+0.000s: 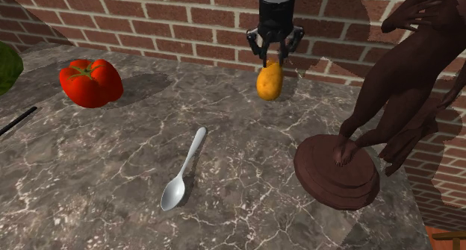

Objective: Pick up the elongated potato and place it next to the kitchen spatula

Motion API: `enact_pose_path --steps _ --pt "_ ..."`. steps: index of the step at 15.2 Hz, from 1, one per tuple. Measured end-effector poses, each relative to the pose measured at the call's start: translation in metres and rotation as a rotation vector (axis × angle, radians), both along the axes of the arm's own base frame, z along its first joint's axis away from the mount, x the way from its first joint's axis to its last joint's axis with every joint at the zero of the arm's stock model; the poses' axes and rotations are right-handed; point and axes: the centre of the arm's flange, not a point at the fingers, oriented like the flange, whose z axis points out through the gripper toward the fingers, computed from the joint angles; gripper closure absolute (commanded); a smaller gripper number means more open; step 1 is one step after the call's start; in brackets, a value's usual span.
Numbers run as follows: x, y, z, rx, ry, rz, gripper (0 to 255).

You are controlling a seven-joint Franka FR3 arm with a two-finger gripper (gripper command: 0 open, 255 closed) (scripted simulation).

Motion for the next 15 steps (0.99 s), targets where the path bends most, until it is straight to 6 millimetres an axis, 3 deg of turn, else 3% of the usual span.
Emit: enact_pose_path --steps 9,10,12,15 --pt "0.000 0.001 0.005 0.010 0.032 -0.005 255" --pt "0.000 0.001 0.005 0.014 0.034 -0.007 0" --pt "-0.008 0.001 0.005 0.021 0.020 -0.020 0" --pt "-0.047 0.005 0.007 0.067 -0.047 -0.097 0"
